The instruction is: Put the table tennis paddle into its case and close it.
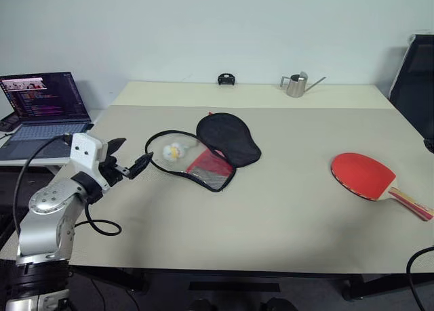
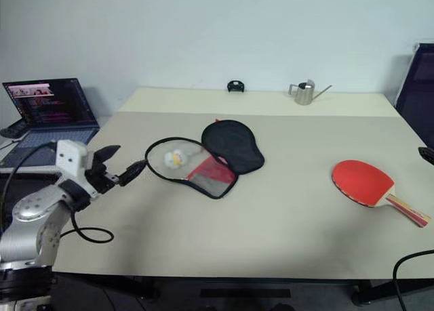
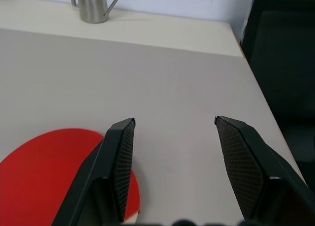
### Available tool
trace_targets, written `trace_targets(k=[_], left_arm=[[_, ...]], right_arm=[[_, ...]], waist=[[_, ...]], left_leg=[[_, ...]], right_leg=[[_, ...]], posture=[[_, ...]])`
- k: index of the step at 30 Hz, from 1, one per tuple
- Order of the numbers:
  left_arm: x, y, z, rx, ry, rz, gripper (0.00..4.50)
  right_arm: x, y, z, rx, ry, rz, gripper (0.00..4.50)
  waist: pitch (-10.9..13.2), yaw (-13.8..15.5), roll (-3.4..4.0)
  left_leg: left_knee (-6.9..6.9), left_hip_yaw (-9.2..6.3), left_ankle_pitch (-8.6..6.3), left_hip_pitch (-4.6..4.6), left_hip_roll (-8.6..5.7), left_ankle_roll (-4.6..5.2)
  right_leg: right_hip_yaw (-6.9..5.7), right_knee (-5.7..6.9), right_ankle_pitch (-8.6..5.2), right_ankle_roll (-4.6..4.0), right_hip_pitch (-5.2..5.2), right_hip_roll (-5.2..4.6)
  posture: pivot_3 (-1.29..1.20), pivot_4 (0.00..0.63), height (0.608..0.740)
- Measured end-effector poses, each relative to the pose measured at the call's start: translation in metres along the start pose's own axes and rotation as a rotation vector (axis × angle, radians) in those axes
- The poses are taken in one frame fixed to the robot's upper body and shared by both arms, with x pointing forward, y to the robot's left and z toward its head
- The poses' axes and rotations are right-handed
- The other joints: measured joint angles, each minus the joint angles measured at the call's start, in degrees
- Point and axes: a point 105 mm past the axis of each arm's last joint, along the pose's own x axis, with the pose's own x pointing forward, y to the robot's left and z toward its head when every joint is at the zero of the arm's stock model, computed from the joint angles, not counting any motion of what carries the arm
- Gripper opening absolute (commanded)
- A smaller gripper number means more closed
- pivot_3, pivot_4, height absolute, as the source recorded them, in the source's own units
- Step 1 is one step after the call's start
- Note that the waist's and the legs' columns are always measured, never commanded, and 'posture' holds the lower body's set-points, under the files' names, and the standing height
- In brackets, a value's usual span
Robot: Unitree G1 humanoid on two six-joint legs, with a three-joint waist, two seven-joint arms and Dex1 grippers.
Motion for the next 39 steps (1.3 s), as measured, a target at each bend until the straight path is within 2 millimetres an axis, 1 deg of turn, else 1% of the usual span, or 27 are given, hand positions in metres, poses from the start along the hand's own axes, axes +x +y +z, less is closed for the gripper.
trace_targets(k=[2, 6, 12, 15, 17, 21, 23, 30, 34, 36, 39], left_arm=[[0.003, 0.000, -0.005, -0.007, 0.013, -0.004, 4.50], [0.009, -0.001, -0.006, 0.001, -0.003, -0.010, 4.50], [0.008, -0.001, -0.011, -0.001, 0.001, -0.015, 4.50], [0.003, 0.000, -0.017, -0.005, 0.014, -0.003, 4.50], [-0.003, 0.005, -0.021, -0.008, 0.027, 0.017, 4.50], [-0.016, 0.022, -0.020, -0.005, 0.030, 0.079, 4.50], [-0.018, 0.024, -0.019, -0.007, 0.024, 0.087, 4.50], [-0.020, 0.026, -0.020, -0.011, 0.030, 0.069, 4.50], [-0.021, 0.023, -0.015, -0.032, 0.005, 0.032, 4.50], [-0.021, 0.022, -0.013, -0.049, -0.004, 0.012, 4.50], [-0.018, 0.018, -0.003, -0.075, -0.020, -0.043, 4.50]], right_arm=[[-0.001, 0.000, -0.001, -0.002, 0.006, 0.005, 2.83], [-0.004, -0.003, 0.001, -0.006, 0.002, 0.000, 2.83], [-0.012, -0.008, 0.001, -0.016, 0.012, -0.004, 2.83], [-0.015, -0.010, -0.005, -0.007, 0.019, -0.011, 2.83], [-0.016, -0.011, -0.008, -0.002, 0.024, -0.015, 2.83], [-0.017, -0.009, -0.013, 0.016, 0.012, -0.008, 2.83], [-0.017, -0.007, -0.019, 0.015, 0.024, 0.005, 2.83], [-0.012, 0.009, -0.029, 0.027, 0.012, 0.068, 2.83], [-0.009, 0.020, -0.029, 0.018, 0.001, 0.115, 2.83], [-0.007, 0.028, -0.025, 0.012, -0.015, 0.148, 2.83], [-0.006, 0.049, -0.019, -0.024, -0.019, 0.248, 2.83]], waist=[[0.0, 0.0, 0.01], [0.0, 0.1, 0.01], [0.0, 0.1, 0.02], [0.0, 0.1, 0.02], [0.0, 0.0, 0.03], [0.0, 0.0, 0.02], [0.0, 0.1, 0.03], [0.0, 0.1, 0.03], [0.0, 0.1, 0.03], [0.0, 0.1, 0.03], [0.0, 0.1, 0.03]], left_leg=[[0.01, 0.00, 0.00, 0.00, 0.00, 0.00], [0.02, 0.00, 0.00, 0.00, -0.01, 0.00], [0.01, 0.00, 0.00, 0.01, 0.00, 0.00], [0.01, 0.01, 0.00, 0.02, 0.00, 0.00], [0.01, 0.02, 0.00, 0.02, 0.00, 0.01], [0.03, 0.00, 0.00, 0.03, 0.01, 0.01], [0.04, 0.01, 0.00, 0.04, 0.00, 0.01], [0.03, 0.00, 0.00, 0.05, 0.01, 0.01], [0.03, -0.01, 0.00, 0.06, 0.01, 0.01], [0.03, -0.01, 0.00, 0.06, 0.02, 0.01], [0.05, -0.06, 0.00, 0.04, 0.02, 0.01]], right_leg=[[0.00, 0.01, 0.00, 0.00, 0.00, 0.00], [0.00, 0.00, 0.00, 0.00, 0.01, 0.00], [0.00, 0.01, 0.00, 0.00, 0.00, 0.00], [0.01, 0.02, 0.00, 0.00, 0.01, 0.00], [0.02, 0.02, 0.00, 0.00, 0.00, 0.00], [0.01, 0.03, 0.00, 0.00, 0.02, 0.00], [0.01, 0.04, 0.00, 0.00, 0.03, 0.00], [0.01, 0.04, 0.00, 0.01, 0.03, 0.00], [0.00, 0.06, 0.00, 0.01, 0.03, 0.00], [0.00, 0.07, 0.00, 0.01, 0.03, 0.00], [-0.04, 0.08, 0.00, 0.01, 0.03, 0.00]], posture=[[0.00, 0.150, 0.740], [0.00, 0.150, 0.740], [0.00, 0.150, 0.740], [0.00, 0.150, 0.740], [0.00, 0.150, 0.740], [0.00, 0.150, 0.740], [0.00, 0.150, 0.740], [0.00, 0.150, 0.740], [0.00, 0.150, 0.740], [0.00, 0.150, 0.740], [0.00, 0.150, 0.740]])
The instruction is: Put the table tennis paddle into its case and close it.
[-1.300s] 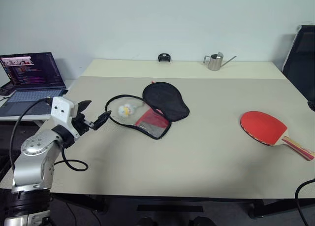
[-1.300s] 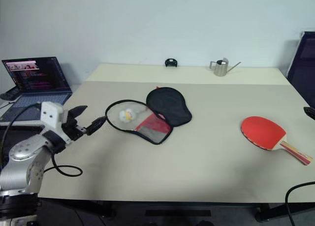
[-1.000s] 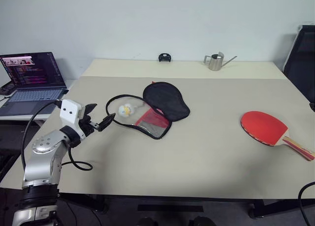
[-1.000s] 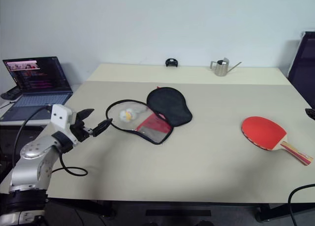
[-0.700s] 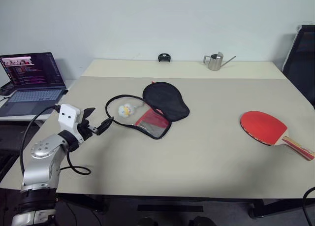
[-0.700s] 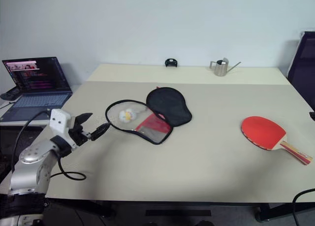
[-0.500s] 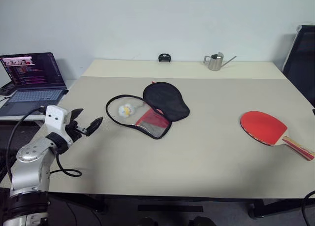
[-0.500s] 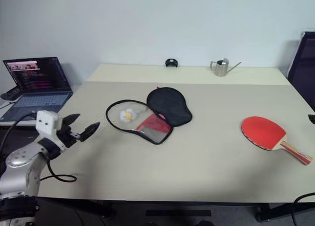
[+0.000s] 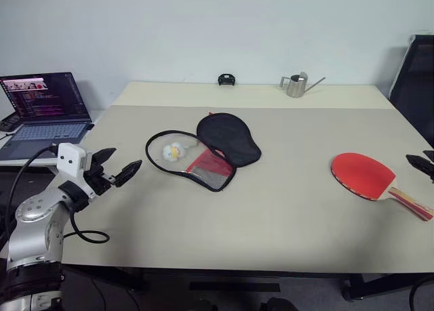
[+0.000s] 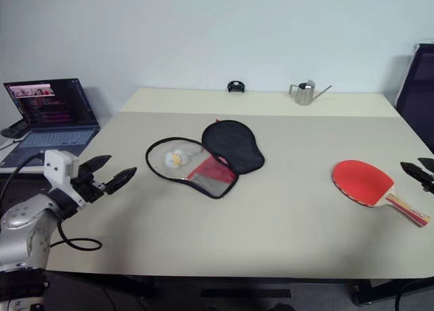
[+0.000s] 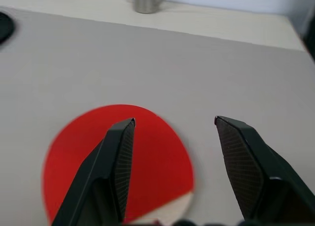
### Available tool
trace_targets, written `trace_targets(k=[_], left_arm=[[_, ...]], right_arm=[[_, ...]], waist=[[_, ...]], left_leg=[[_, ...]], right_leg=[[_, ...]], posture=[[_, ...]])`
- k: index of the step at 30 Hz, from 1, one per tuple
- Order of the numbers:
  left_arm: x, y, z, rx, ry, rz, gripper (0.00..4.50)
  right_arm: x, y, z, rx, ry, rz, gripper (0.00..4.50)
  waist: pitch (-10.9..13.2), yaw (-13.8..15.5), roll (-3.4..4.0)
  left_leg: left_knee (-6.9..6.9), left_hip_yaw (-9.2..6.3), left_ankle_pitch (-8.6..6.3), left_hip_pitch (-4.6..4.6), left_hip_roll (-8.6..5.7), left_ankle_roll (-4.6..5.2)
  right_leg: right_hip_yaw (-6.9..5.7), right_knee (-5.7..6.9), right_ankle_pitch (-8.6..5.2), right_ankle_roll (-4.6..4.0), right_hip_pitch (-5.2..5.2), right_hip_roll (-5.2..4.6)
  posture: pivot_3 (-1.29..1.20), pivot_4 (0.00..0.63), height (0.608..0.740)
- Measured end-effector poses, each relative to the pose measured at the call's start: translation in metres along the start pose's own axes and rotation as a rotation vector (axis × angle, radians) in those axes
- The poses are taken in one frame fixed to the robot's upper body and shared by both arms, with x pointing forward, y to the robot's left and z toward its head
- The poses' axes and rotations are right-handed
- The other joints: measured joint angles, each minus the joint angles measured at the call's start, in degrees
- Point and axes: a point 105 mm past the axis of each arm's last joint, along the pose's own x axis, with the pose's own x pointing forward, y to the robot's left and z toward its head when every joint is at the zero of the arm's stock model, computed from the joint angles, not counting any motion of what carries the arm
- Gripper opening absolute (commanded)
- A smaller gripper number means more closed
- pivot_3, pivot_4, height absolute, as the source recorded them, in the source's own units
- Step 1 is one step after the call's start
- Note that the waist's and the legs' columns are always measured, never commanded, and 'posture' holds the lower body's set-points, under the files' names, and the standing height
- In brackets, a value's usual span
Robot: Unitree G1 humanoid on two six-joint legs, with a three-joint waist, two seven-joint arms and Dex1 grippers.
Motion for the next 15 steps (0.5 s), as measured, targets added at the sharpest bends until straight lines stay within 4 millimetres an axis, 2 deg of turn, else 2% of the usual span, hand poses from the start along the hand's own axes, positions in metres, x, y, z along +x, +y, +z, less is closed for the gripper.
trace_targets(k=[4, 7, 13, 15], left_arm=[[0.004, -0.011, 0.009, -0.016, 0.010, -0.099, 4.50], [0.011, -0.024, 0.006, -0.050, 0.050, -0.179, 4.50], [0.023, -0.035, 0.014, -0.070, 0.079, -0.261, 4.50], [0.029, -0.039, 0.020, -0.068, 0.075, -0.308, 4.50]], right_arm=[[0.006, 0.029, 0.005, -0.043, 0.030, 0.118, 2.83], [0.014, 0.050, 0.012, -0.053, 0.023, 0.192, 2.83], [0.020, 0.074, 0.028, -0.055, 0.006, 0.261, 2.83], [0.030, 0.090, 0.030, -0.050, 0.013, 0.305, 2.83]], waist=[[0.0, 0.1, 0.01], [0.0, 0.0, 0.01], [0.0, 0.1, 0.00], [0.0, 0.0, 0.00]], left_leg=[[0.01, -0.01, 0.00, 0.01, 0.00, 0.00], [0.03, -0.03, 0.00, 0.03, 0.00, 0.00], [0.02, -0.07, 0.00, 0.00, 0.00, 0.00], [0.03, -0.07, 0.00, 0.02, 0.00, 0.00]], right_leg=[[0.00, 0.00, 0.00, 0.00, 0.01, 0.00], [0.00, 0.05, 0.00, 0.00, 0.01, 0.00], [-0.05, 0.01, 0.00, 0.00, 0.00, 0.01], [-0.04, 0.04, 0.00, 0.00, 0.00, 0.02]], posture=[[0.00, 0.150, 0.740], [0.00, 0.150, 0.740], [0.00, 0.150, 0.740], [0.00, 0.150, 0.740]])
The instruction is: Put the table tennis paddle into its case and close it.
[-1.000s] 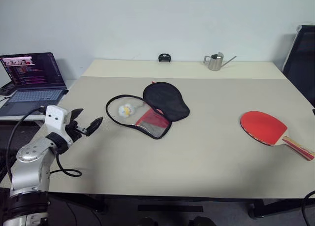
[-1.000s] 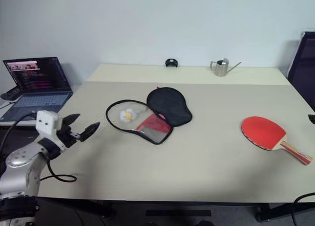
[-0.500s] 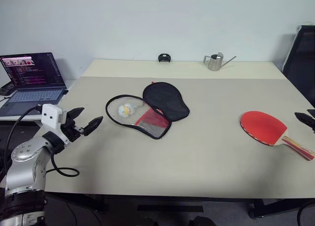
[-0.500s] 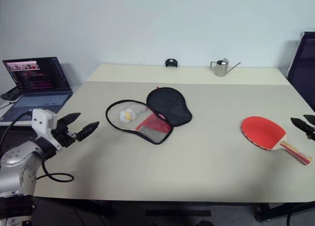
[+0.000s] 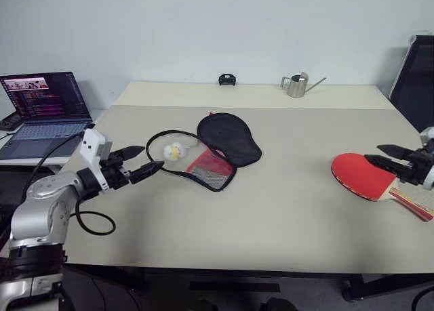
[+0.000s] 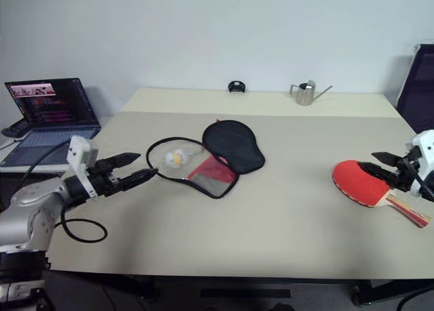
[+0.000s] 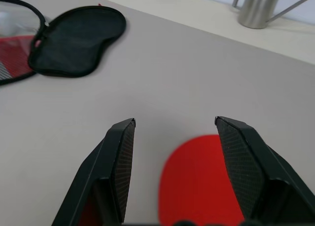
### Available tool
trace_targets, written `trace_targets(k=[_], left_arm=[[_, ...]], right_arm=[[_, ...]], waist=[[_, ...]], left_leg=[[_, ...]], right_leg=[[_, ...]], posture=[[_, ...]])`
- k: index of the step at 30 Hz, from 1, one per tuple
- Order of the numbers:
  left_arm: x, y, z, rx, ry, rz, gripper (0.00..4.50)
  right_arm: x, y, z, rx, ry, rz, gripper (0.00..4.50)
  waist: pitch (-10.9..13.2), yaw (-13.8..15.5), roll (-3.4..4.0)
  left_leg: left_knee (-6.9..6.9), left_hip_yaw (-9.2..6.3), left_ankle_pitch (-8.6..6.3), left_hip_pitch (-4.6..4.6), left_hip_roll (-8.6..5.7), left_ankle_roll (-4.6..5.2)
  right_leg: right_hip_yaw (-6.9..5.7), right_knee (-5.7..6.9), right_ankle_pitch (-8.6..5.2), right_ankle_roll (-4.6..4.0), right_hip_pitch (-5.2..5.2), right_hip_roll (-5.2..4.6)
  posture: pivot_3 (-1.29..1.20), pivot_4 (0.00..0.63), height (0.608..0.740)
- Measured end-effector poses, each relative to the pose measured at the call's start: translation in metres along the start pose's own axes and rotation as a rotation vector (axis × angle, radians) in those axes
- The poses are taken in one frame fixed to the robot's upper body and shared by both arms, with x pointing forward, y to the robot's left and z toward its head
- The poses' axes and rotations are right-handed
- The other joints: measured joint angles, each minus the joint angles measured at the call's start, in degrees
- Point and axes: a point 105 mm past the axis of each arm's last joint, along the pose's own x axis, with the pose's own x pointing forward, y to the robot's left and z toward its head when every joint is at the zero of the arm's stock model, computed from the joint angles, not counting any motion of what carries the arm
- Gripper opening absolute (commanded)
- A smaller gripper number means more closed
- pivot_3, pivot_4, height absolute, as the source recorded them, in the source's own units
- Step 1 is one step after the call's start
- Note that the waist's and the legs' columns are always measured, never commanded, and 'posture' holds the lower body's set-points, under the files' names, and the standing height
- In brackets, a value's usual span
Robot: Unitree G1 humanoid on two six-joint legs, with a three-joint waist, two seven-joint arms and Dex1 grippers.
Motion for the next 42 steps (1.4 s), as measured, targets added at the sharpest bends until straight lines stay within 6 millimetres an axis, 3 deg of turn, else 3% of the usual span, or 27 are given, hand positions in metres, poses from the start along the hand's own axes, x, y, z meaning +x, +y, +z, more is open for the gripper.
trace_targets(k=[6, 14, 20, 24, 29, 42], left_arm=[[0.018, -0.022, 0.005, 0.029, 0.035, -0.196, 4.50], [0.024, -0.019, 0.010, 0.032, 0.024, -0.203, 4.50], [0.021, -0.016, 0.009, 0.036, 0.029, -0.187, 4.50], [0.020, -0.015, 0.009, 0.038, 0.025, -0.183, 4.50], [0.019, -0.014, 0.009, 0.036, 0.026, -0.176, 4.50], [0.018, -0.012, 0.009, 0.040, 0.030, -0.170, 4.50]], right_arm=[[0.047, 0.053, 0.015, 0.036, -0.024, 0.172, 2.83], [0.112, 0.108, 0.024, 0.148, -0.028, 0.326, 2.83], [0.156, 0.112, 0.017, 0.157, 0.022, 0.245, 2.83], [0.186, 0.119, 0.004, -0.029, 0.052, 0.189, 2.83], [0.195, 0.131, -0.005, -0.327, 0.031, 0.228, 2.83], [0.214, 0.152, -0.016, -0.592, 0.018, 0.262, 2.83]], waist=[[0.0, -0.1, 0.00], [0.0, -0.3, -0.02], [0.0, -0.9, -0.03], [0.0, -1.3, -0.03], [0.0, -1.4, -0.03], [0.0, -1.6, -0.03]], left_leg=[[-0.01, -0.05, 0.00, -0.10, 0.00, 0.00], [0.00, -0.10, 0.01, -0.12, 0.00, -0.01], [0.02, -0.13, 0.02, -0.20, -0.06, -0.04], [-0.02, -0.16, 0.14, -0.21, -0.05, -0.24], [0.01, -0.08, 0.17, -0.42, -0.07, -0.30], [0.01, -0.10, 0.21, -0.37, -0.04, -0.36]], right_leg=[[-0.03, -0.05, 0.00, 0.00, -0.06, 0.02], [-0.06, -0.02, 0.00, 0.00, -0.10, 0.03], [-0.07, -0.03, 0.00, 0.00, -0.17, 0.01], [-0.10, -0.02, 0.00, 0.00, -0.22, 0.03], [-0.05, 0.00, 0.00, 0.00, -0.47, 0.02], [-0.04, 0.08, 0.00, 0.00, -0.49, 0.07]], posture=[[0.00, 0.150, 0.740], [0.00, 0.150, 0.740], [0.00, 0.150, 0.740], [0.00, 0.150, 0.740], [0.00, 0.150, 0.740], [0.00, 0.150, 0.740]])
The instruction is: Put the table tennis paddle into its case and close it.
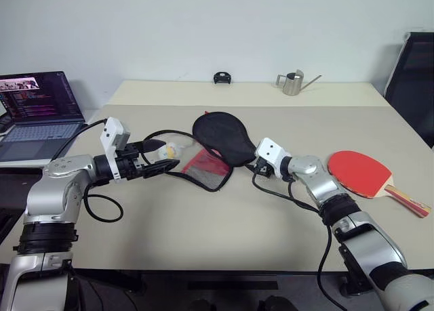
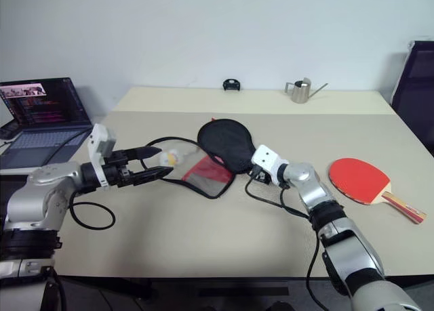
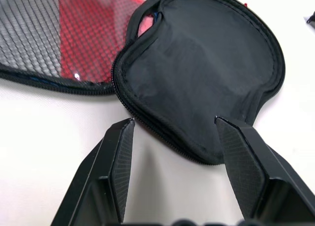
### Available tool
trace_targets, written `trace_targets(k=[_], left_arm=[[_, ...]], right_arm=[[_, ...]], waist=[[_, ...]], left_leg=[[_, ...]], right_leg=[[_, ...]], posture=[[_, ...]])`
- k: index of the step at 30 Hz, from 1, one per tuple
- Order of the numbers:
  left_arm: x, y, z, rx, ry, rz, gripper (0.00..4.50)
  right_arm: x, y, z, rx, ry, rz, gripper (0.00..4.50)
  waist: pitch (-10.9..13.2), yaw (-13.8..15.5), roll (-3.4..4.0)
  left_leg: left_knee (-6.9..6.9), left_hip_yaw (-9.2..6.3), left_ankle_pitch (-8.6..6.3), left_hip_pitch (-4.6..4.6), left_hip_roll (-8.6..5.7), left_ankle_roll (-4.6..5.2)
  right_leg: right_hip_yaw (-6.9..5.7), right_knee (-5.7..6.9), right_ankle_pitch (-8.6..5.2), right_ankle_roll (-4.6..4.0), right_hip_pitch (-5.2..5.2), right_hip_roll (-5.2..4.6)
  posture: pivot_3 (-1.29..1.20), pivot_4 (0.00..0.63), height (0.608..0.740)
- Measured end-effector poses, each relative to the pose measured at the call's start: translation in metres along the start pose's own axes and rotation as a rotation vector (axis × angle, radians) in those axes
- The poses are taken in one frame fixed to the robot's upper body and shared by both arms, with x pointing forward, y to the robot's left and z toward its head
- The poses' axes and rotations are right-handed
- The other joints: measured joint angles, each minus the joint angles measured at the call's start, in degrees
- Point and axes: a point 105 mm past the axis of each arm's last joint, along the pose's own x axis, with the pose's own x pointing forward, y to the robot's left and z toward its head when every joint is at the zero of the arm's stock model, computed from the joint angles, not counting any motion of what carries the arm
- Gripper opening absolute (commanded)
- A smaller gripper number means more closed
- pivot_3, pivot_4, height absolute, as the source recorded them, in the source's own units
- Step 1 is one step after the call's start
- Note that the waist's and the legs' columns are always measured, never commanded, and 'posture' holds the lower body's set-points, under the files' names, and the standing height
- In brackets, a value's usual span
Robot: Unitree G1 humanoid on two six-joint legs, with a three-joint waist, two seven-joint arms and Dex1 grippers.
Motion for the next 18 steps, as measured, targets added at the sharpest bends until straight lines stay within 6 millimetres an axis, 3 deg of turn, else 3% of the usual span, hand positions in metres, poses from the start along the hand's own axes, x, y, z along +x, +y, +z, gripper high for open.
trace_targets(k=[6, 9, 11, 18], left_arm=[[0.000, 0.003, -0.001, -0.002, 0.003, 0.008, 4.50], [-0.001, 0.003, -0.001, -0.002, 0.006, 0.010, 4.50], [-0.001, 0.003, -0.001, -0.001, 0.008, 0.012, 4.50], [-0.001, 0.003, -0.001, 0.011, 0.006, 0.014, 4.50]], right_arm=[[0.015, 0.007, 0.002, -0.102, 0.034, 0.005, 2.83], [0.020, 0.006, 0.003, -0.118, 0.042, -0.012, 3.44], [0.022, 0.003, 0.006, -0.154, 0.049, -0.031, 4.07], [0.033, 0.001, 0.014, -0.271, 0.066, -0.079, 4.07]], waist=[[0.0, -0.1, 0.00], [0.0, -0.1, 0.00], [0.0, -0.3, 0.00], [0.0, -0.9, 0.00]], left_leg=[[0.00, 0.00, 0.01, -0.01, 0.00, -0.02], [0.00, 0.00, 0.01, 0.00, 0.00, -0.02], [0.00, 0.00, 0.02, 0.01, 0.00, -0.04], [-0.01, -0.01, 0.06, 0.05, 0.00, -0.11]], right_leg=[[0.01, -0.01, 0.00, 0.00, -0.01, 0.01], [0.01, 0.00, 0.00, 0.00, -0.01, 0.01], [0.02, 0.02, 0.00, 0.00, -0.01, 0.01], [0.03, 0.07, 0.01, -0.01, -0.01, 0.02]], posture=[[0.00, 0.150, 0.740], [0.00, 0.150, 0.740], [0.00, 0.150, 0.740], [0.00, 0.150, 0.740]])
